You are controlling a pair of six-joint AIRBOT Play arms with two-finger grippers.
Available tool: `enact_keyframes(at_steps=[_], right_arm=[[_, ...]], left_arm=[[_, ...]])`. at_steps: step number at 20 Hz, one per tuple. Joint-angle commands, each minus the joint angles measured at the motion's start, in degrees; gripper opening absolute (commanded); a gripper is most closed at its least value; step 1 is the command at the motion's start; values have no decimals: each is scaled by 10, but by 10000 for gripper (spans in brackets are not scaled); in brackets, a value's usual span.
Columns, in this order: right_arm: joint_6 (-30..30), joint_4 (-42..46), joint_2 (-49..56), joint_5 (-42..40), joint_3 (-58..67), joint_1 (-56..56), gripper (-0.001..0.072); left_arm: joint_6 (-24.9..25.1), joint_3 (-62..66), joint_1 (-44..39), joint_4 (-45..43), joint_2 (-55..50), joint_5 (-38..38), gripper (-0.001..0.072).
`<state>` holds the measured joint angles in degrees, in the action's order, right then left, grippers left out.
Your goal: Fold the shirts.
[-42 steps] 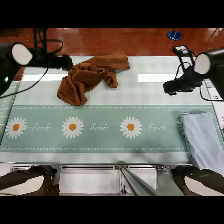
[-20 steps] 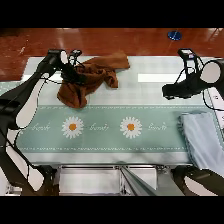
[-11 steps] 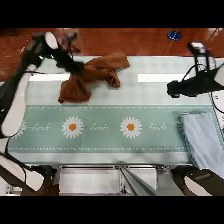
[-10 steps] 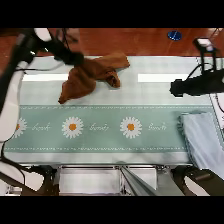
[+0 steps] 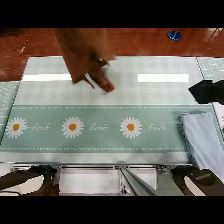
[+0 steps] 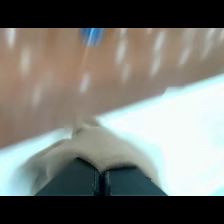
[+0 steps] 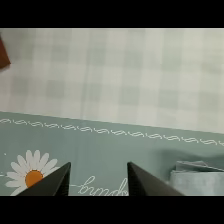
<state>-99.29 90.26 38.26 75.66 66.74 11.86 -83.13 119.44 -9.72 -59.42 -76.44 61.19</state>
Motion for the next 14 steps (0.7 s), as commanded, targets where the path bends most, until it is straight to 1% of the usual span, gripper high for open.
enact_keyframes(at_steps=[1,5,7,8,10,11,12,14], right_arm=[[-1,-2,-50,4,0,0,412],[-6,-5,-68,15,0,0,412],[-6,-16,-68,14,0,0,412],[-5,-18,-68,12,0,0,412],[-5,-18,-68,12,0,0,412],[-6,-16,-68,10,-1,0,412],[-6,-16,-68,10,-1,0,412],[-11,-14,-68,9,-1,0,412]], left_arm=[[18,5,0,63,76,-46,18],[64,-22,0,170,140,-98,18],[100,-65,0,202,179,-99,19],[103,-98,-4,213,201,-100,19],[105,-201,-16,235,255,-101,19],[111,-273,-26,259,288,-108,19],[127,-355,-39,294,325,-119,18],[188,-519,-72,387,390,-128,19]])
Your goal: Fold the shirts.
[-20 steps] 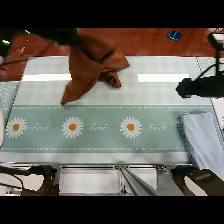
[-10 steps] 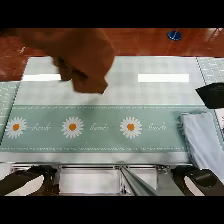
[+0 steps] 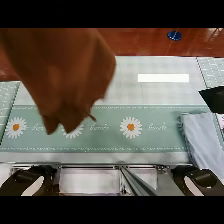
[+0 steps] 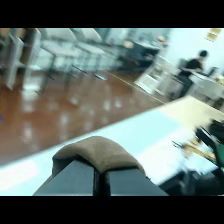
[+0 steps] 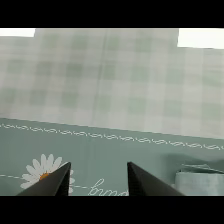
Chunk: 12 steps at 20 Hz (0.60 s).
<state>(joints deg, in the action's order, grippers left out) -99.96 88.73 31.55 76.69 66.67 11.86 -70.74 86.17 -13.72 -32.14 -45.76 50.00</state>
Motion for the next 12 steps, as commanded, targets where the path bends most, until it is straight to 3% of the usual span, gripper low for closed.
enact_keyframes(at_steps=[1,4,8,9,10,11,12], right_arm=[[-8,1,0,-2,0,0,412],[-18,1,0,-3,-12,0,412],[-31,-10,0,-6,-82,0,412],[-35,-15,0,-11,-107,0,412],[-42,-19,0,-20,-131,0,412],[-49,-23,0,-34,-156,0,412],[-53,-28,0,-51,-176,0,412]], left_arm=[[81,-262,-49,152,108,-15,19],[96,-462,-80,145,145,-5,19],[79,-617,-68,19,115,-9,19],[64,-631,-66,-8,97,-5,72],[50,-635,-66,-33,75,5,382],[40,-632,-65,-46,56,19,512],[41,-624,-65,-62,39,31,511]])
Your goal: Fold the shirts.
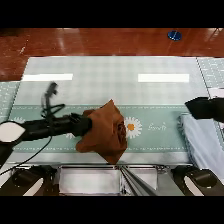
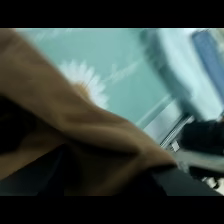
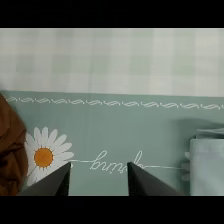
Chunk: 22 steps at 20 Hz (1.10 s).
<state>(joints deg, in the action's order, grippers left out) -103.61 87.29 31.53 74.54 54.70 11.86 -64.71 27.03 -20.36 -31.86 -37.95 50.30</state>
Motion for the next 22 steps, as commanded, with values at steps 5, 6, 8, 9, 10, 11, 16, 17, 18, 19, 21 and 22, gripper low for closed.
enact_keyframes(at_steps=[5,6,8,9,10,11,16,17,18,19,21,22], right_arm=[[-15,90,1,-63,14,-56,413],[-15,145,1,-53,44,-94,413],[-5,204,1,-33,61,-177,413],[1,190,1,-22,48,-217,413],[13,156,1,-19,20,-250,413],[29,93,1,-16,-22,-279,413],[158,-261,21,-82,-248,-302,413],[179,-302,35,-83,-268,-302,412],[195,-336,53,-84,-281,-302,413],[208,-362,71,-83,-288,-302,412],[228,-410,108,-83,-289,-302,413],[238,-436,125,-85,-289,-296,412]], left_arm=[[-79,188,128,-302,-60,219,510],[-81,234,183,-343,-57,249,510],[-143,254,278,-366,-42,242,510],[-168,229,313,-338,-36,246,510],[-168,188,331,-295,-36,272,510],[-167,136,327,-255,-42,299,510],[-44,-52,219,-151,-53,282,510],[-16,-59,212,-146,-55,282,509],[2,-59,202,-146,-57,275,510],[18,-59,188,-146,-57,253,509],[32,-59,155,-146,-58,189,509],[32,-59,134,-145,-61,156,510]])
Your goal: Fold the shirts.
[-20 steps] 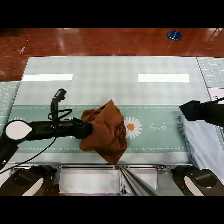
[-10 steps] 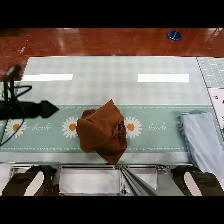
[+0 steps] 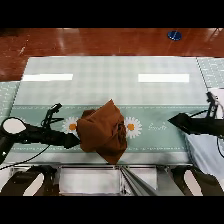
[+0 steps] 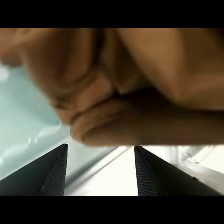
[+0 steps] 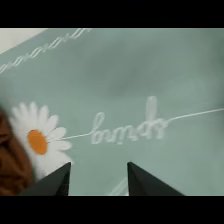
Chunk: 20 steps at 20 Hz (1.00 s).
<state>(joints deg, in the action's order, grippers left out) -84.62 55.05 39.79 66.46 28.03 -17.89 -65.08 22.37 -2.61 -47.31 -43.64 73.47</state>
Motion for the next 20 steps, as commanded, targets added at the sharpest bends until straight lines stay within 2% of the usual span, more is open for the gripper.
enact_keyframes(at_steps=[1,5,6,7,12,15,20], right_arm=[[49,-125,59,-10,-22,21,412],[21,-140,142,-114,-22,189,412],[19,-162,168,-134,-21,221,412],[24,-187,192,-149,-21,245,412],[37,-246,290,-195,15,331,412],[37,-263,351,-235,74,376,412],[32,-277,462,-218,183,417,412]], left_arm=[[35,-12,-69,17,-11,-104,510],[27,-9,-182,40,-71,-222,506],[27,-2,-189,40,-85,-220,393],[27,6,-184,38,-94,-201,36],[29,43,-108,13,-88,-123,20],[29,47,-80,15,-88,-117,20],[29,47,-81,24,-88,-117,20]])
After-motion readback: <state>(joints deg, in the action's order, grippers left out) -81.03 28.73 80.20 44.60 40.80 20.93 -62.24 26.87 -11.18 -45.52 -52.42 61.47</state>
